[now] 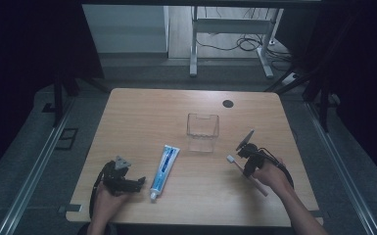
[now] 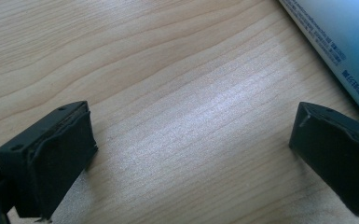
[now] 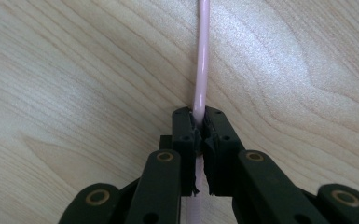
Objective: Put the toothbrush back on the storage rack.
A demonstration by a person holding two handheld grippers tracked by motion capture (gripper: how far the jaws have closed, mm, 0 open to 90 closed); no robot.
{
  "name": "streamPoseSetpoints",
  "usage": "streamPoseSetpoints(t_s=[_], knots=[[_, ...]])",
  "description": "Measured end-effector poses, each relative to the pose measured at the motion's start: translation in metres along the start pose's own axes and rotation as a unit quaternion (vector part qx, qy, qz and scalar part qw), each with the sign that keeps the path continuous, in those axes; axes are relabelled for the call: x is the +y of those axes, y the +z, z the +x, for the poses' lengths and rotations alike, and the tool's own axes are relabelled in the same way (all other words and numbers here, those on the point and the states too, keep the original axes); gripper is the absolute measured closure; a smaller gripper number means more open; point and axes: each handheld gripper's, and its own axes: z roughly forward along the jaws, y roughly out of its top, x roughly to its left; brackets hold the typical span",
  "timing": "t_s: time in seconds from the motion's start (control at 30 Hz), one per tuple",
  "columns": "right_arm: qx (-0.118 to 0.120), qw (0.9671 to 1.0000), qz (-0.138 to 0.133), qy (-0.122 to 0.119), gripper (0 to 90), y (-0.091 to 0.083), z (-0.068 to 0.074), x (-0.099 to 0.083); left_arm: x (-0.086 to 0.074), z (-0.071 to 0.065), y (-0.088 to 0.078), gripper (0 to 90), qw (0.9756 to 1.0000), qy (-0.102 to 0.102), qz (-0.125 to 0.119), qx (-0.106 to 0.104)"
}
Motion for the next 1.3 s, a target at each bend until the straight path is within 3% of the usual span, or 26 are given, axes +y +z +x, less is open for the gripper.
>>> streamPoseSetpoints(t_s=[0.53, 1.3], knots=[[0.007, 0.9986, -0.048, -0.022, 83.4, -0.030, 0.004, -0.004, 0.000, 0.000, 0.000, 0.0, 1.0000, 0.000, 0.000, 0.000], [0.029, 0.9903, -0.130, -0.039, 83.4, -0.073, 0.010, -0.007, 0.000, 0.000, 0.000, 0.0, 1.0000, 0.000, 0.001, 0.000]])
